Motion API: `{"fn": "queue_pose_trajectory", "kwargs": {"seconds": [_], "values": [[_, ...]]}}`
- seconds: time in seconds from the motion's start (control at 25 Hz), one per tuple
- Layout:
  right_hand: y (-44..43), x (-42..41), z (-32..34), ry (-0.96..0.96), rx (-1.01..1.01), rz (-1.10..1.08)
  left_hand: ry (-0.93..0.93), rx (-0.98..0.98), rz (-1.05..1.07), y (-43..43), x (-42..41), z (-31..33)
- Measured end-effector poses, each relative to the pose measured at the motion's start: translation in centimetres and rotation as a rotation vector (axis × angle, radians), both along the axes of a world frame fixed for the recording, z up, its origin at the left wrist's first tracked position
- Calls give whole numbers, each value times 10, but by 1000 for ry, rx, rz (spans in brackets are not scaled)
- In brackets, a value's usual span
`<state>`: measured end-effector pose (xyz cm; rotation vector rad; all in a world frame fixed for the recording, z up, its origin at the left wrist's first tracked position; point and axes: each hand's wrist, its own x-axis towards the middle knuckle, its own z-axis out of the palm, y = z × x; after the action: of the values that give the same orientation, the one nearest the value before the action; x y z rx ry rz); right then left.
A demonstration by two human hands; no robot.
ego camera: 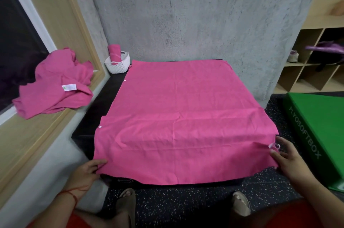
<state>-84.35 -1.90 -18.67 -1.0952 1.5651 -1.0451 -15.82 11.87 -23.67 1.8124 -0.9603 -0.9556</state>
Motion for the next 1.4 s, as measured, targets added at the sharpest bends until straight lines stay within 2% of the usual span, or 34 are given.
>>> {"fn": "queue_pose_trajectory", "kwargs": {"seconds": [0.16, 0.28, 0.36, 0.48, 0.56, 0.72, 0.88, 1.0, 1.16, 1.4], "values": [[0, -7, -1, -128, 29, 44, -122, -24, 56, -1, 0, -1], [5, -8, 1, 14, -10, 158, -107, -15, 105, 1, -7, 6], [9, -5, 4, 125, -52, 165, -229, -83, 138, 1, -17, 15], [8, 5, 14, 148, -126, 62, -379, -130, 163, 1, -23, 35], [3, 13, 31, 109, -159, 31, -402, -136, 173, -3, -23, 55], [-30, 22, 73, 70, -163, -58, -322, -133, 230, -39, -18, 104], [-84, 26, 119, -68, -160, -142, 43, -124, 340, -94, -6, 156], [-137, 34, 140, -159, -160, -170, 178, -188, 330, -136, 3, 186], [-212, 42, 160, -160, -137, -178, 198, -201, 297, -202, 25, 197], [-374, 76, 169, -231, -143, -225, 196, -193, 341, -373, 83, 201]]}}
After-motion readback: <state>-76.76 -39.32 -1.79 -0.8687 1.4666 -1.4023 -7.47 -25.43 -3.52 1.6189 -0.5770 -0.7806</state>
